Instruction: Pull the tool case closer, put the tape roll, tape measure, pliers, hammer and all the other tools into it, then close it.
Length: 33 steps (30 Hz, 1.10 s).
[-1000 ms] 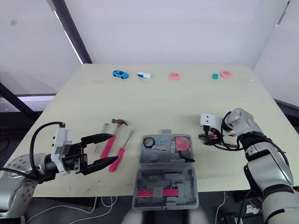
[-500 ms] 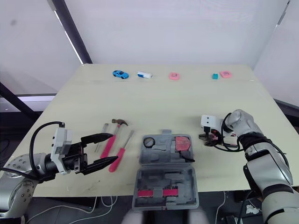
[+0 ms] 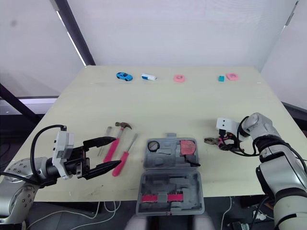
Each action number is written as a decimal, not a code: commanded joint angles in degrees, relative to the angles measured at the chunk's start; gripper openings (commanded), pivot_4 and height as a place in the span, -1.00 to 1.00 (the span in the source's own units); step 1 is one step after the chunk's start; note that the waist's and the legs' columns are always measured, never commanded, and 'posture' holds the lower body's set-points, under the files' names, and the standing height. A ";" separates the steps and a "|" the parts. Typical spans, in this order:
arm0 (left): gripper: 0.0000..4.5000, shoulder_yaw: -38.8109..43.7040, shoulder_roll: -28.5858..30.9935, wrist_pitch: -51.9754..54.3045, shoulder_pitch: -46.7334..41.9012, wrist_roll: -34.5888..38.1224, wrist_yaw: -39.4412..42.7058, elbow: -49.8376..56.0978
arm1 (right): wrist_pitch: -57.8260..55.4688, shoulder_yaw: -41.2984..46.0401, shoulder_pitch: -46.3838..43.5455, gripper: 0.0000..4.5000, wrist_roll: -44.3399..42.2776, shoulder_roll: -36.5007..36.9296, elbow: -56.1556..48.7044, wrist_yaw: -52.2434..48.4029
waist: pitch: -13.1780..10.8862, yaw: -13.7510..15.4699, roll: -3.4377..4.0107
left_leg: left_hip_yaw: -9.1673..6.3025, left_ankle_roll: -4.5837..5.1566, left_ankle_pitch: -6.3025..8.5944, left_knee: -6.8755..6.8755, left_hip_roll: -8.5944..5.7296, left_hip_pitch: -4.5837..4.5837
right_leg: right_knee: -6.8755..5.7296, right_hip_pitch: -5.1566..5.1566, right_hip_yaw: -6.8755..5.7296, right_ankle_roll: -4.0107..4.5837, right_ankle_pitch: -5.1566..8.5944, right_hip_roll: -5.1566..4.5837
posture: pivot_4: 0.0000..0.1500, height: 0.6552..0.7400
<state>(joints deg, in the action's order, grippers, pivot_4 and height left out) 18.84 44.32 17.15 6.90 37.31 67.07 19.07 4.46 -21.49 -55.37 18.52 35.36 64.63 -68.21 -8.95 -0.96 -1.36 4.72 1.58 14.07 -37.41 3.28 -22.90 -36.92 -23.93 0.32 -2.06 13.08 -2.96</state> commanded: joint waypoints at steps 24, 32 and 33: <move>1.00 -1.10 0.60 -0.03 -1.70 0.58 0.00 0.69 | -3.16 3.18 16.50 0.08 -6.69 10.17 -34.61 -11.72 | -0.04 0.16 0.07 | 0.02 0.00 0.00 -0.01 0.00 0.02 | -0.02 -0.01 0.02 -0.06 -0.03 0.01 | 1.00 0.99; 1.00 -2.27 0.65 0.55 -3.08 0.76 0.65 0.49 | 9.26 0.00 19.43 0.08 -5.54 12.73 -42.05 -13.52 | -0.05 0.11 0.08 | 0.03 0.00 0.00 -0.04 0.01 0.07 | -0.04 0.00 0.03 -0.04 0.00 0.02 | 1.00 0.99; 1.00 -2.80 0.53 0.72 -3.24 0.82 0.64 0.89 | 12.58 -1.06 18.98 0.08 -4.72 12.58 -40.98 -13.28 | -0.05 0.13 0.08 | 0.03 0.00 0.00 -0.04 0.01 0.07 | -0.04 0.00 0.02 -0.04 0.00 0.02 | 1.00 0.99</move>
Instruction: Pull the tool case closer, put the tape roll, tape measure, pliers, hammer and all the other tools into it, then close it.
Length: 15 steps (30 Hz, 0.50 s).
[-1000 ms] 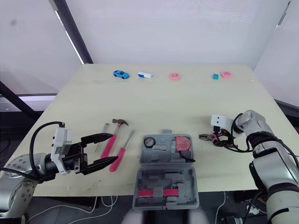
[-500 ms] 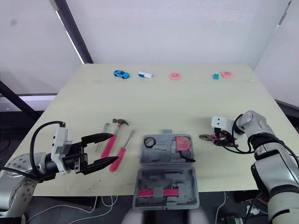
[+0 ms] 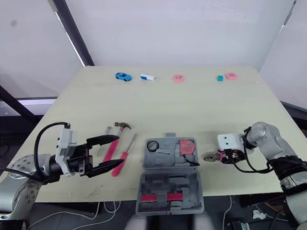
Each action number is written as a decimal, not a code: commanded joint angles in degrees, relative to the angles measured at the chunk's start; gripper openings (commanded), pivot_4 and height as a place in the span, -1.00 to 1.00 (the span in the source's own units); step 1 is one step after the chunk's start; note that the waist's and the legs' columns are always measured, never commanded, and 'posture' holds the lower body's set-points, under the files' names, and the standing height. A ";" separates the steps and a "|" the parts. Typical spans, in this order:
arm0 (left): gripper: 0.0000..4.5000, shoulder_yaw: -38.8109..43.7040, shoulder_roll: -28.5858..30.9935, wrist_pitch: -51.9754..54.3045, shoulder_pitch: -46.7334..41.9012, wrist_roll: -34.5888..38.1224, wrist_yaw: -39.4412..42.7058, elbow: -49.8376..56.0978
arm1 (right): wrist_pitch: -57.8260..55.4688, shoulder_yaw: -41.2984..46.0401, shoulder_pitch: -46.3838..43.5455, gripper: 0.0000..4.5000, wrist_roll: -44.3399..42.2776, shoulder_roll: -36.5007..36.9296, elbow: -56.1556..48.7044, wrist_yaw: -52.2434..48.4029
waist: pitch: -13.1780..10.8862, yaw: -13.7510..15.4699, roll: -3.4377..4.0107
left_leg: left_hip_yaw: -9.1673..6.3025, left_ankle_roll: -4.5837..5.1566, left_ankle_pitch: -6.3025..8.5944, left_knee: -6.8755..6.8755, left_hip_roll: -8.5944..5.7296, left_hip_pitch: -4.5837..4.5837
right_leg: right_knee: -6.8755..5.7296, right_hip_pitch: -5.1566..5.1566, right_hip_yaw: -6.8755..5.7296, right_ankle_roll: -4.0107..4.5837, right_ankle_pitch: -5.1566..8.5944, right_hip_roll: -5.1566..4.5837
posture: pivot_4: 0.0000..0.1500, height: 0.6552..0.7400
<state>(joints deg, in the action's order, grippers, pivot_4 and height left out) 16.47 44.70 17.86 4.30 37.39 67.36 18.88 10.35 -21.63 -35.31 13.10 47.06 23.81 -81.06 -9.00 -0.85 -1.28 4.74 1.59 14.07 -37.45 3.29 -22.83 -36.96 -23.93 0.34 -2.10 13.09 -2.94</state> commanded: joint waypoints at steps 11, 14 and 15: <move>1.00 -1.94 0.19 -0.10 -1.70 0.68 0.65 1.61 | 30.51 -9.30 -10.67 0.08 7.90 -2.56 15.97 2.81 | -0.03 -0.04 0.00 | 0.03 0.00 0.00 -0.01 0.00 0.00 | 0.00 0.00 0.04 0.03 0.00 0.00 | 1.00 0.99; 1.00 -2.06 0.04 -0.21 -1.65 0.62 0.47 1.72 | 28.57 -9.01 -11.48 0.30 8.29 -2.65 16.81 2.53 | -0.03 0.00 0.00 | 0.03 -0.01 -0.01 0.00 0.00 -0.01 | 0.00 0.00 0.05 0.03 0.01 0.00 | 1.00 0.99; 1.00 -2.08 -0.05 -0.17 -1.55 0.68 0.40 1.82 | 27.86 -8.69 -11.39 0.52 8.02 -2.17 16.58 2.04 | -0.03 0.03 0.00 | 0.04 -0.01 -0.01 0.00 0.00 -0.01 | 0.00 0.00 0.05 0.03 0.00 0.00 | 1.00 0.99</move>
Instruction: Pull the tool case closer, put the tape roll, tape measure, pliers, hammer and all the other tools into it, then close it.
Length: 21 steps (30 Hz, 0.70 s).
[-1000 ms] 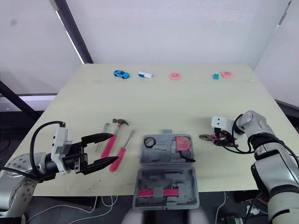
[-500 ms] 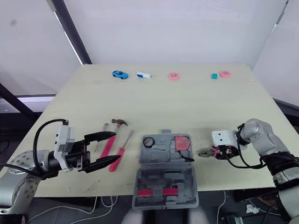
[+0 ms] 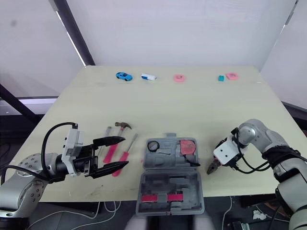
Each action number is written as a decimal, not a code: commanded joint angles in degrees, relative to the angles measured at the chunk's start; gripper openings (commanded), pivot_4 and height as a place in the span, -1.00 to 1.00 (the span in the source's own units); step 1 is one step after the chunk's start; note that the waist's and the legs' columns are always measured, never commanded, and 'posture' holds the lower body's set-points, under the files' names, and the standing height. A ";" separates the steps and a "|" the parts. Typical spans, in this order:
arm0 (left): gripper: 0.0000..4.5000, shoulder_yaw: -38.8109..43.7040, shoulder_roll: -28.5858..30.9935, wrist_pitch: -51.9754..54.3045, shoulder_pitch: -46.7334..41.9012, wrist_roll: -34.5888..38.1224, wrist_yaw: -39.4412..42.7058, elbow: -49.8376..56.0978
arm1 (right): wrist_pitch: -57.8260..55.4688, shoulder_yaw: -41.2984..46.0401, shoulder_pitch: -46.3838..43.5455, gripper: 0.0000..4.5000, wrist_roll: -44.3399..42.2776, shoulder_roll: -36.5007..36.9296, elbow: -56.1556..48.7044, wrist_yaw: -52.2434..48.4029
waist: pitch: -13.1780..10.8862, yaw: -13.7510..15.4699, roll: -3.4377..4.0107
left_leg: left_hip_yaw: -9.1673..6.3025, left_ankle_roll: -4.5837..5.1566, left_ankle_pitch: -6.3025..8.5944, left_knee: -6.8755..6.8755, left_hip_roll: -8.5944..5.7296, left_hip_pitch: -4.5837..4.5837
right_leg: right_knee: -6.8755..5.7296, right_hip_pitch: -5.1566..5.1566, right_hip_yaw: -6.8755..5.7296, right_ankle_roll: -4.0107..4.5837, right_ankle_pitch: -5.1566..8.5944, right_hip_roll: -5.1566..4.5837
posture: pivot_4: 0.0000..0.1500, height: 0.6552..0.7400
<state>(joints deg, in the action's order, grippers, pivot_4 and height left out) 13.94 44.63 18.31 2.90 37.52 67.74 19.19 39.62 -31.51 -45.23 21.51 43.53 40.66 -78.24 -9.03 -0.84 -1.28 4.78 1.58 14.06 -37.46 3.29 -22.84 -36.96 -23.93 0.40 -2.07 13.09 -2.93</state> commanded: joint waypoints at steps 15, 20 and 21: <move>1.00 -0.67 0.21 -0.44 -1.09 0.75 1.00 0.42 | -17.82 14.47 13.83 0.98 -12.45 13.88 -19.50 0.92 | 0.00 0.17 0.00 | 0.02 0.01 0.00 -0.02 0.01 0.03 | 0.00 0.03 0.01 0.00 0.00 -0.02 | 1.00 0.99; 1.00 -1.27 0.31 0.00 -1.58 1.01 1.72 0.57 | -34.13 23.97 25.06 0.98 -18.41 14.30 -30.75 6.90 | 0.01 0.09 -0.01 | 0.02 0.00 0.00 -0.06 0.00 0.07 | -0.07 0.08 0.01 -0.01 -0.01 -0.03 | 1.00 0.99; 1.00 -1.53 0.59 0.04 -2.05 1.01 2.29 0.30 | -38.84 28.79 31.01 0.98 -21.75 13.21 -35.54 9.55 | 0.01 0.18 -0.02 | 0.03 0.00 0.00 -0.07 0.00 0.09 | -0.08 0.08 0.03 -0.01 -0.01 -0.02 | 1.00 0.99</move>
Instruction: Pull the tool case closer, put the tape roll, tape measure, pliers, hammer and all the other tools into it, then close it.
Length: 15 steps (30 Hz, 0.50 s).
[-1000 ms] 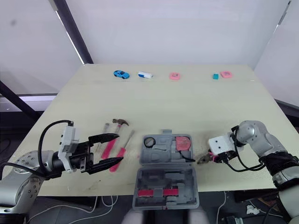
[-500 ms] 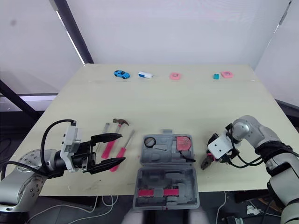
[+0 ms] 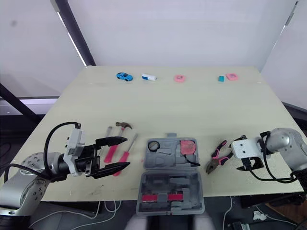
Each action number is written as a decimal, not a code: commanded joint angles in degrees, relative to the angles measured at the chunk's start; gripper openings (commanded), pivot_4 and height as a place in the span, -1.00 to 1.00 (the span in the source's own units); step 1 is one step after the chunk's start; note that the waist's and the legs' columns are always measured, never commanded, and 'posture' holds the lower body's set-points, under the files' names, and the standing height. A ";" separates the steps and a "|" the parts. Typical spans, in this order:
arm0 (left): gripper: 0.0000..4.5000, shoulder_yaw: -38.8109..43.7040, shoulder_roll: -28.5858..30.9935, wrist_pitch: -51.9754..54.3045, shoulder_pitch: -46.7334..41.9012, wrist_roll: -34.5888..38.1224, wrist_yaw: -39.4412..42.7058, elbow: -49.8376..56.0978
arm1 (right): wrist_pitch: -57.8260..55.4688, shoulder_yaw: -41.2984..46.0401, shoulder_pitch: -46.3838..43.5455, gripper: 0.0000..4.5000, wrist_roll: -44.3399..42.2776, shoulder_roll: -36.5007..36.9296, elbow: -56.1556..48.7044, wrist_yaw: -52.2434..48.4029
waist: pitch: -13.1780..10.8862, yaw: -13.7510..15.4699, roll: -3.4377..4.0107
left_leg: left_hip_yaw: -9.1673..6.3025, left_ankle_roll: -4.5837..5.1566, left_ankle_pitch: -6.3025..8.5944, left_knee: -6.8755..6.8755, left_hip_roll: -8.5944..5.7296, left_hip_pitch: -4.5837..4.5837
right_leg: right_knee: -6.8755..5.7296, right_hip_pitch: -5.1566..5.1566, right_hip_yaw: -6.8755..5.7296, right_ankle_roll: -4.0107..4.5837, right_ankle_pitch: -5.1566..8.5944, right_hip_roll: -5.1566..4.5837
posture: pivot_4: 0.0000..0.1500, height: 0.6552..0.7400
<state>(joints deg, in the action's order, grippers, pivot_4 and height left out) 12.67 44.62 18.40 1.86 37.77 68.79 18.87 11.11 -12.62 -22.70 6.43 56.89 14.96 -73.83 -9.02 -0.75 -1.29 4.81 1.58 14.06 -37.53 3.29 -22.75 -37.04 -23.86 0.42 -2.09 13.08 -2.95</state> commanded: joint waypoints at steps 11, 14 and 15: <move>1.00 -2.91 0.68 0.11 -5.08 0.80 4.44 -1.41 | -44.53 28.16 38.53 0.98 -17.84 -22.05 -46.94 32.51 | 0.12 1.08 -0.12 | -0.47 -0.01 0.00 -0.22 0.02 -0.01 | -0.01 0.14 -0.17 -0.26 0.12 0.05 | 1.00 0.99; 1.00 -3.14 0.92 -0.07 -5.76 0.62 5.36 -2.27 | -49.63 29.44 39.51 0.98 -18.18 -28.27 -50.08 39.88 | 0.11 1.28 -0.12 | -0.58 -0.02 0.00 -0.33 0.03 -0.02 | -0.03 0.19 -0.22 -0.28 0.12 0.02 | 1.00 0.99; 1.00 -3.23 0.99 -0.11 -6.04 0.56 5.62 -2.52 | -51.16 29.46 39.69 0.98 -18.51 -30.41 -51.08 42.09 | 0.11 1.28 -0.12 | -0.60 -0.02 0.01 -0.34 0.03 -0.03 | -0.03 0.18 -0.22 -0.27 0.12 0.01 | 1.00 0.99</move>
<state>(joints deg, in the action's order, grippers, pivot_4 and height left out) 9.04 45.02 18.50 -3.46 37.90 73.71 16.24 -37.98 14.93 17.09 -11.12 27.65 -32.91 -35.26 -8.90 0.53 -1.40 4.20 1.57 14.07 -37.87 3.32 -22.79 -37.06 -23.68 0.22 -2.35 13.20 -2.96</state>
